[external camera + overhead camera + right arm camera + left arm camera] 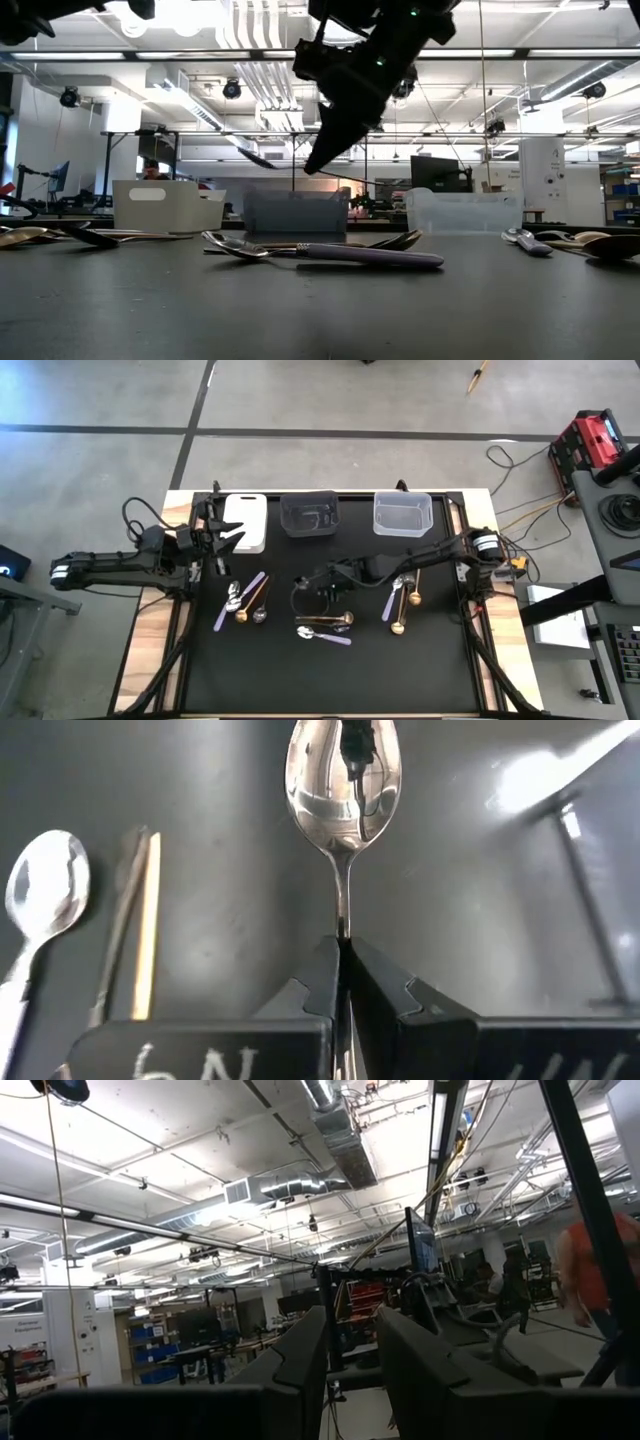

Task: Sort silverware by color (type)
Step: Put the black spoon into the transparent bin

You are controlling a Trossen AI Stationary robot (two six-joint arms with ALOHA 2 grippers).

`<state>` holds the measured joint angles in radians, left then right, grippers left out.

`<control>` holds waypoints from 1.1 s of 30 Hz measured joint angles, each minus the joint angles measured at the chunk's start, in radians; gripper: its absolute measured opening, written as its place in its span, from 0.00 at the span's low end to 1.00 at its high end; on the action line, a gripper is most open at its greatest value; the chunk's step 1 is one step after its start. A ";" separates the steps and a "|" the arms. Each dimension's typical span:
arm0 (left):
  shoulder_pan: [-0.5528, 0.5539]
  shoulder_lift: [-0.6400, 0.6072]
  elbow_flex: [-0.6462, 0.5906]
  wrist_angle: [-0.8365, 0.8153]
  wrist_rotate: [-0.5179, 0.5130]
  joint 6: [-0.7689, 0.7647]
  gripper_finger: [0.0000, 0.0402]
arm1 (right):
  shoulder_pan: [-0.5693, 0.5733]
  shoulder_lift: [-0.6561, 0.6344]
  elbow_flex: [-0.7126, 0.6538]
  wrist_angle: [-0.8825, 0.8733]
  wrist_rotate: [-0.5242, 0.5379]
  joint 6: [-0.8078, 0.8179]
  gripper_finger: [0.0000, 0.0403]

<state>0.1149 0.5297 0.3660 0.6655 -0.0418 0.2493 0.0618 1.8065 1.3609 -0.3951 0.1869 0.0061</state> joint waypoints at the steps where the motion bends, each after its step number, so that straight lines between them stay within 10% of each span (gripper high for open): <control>1: 0.000 0.000 0.000 0.000 0.000 0.000 0.19 | -0.010 0.000 0.011 -0.003 0.000 -0.017 0.02; 33: 0.000 0.001 0.000 -0.001 0.000 0.000 0.19 | -0.481 -0.091 0.274 -0.655 -0.006 -0.358 0.02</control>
<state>0.1148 0.5308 0.3660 0.6650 -0.0419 0.2493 -0.4190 1.7157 1.6352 -1.0500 0.1806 -0.3523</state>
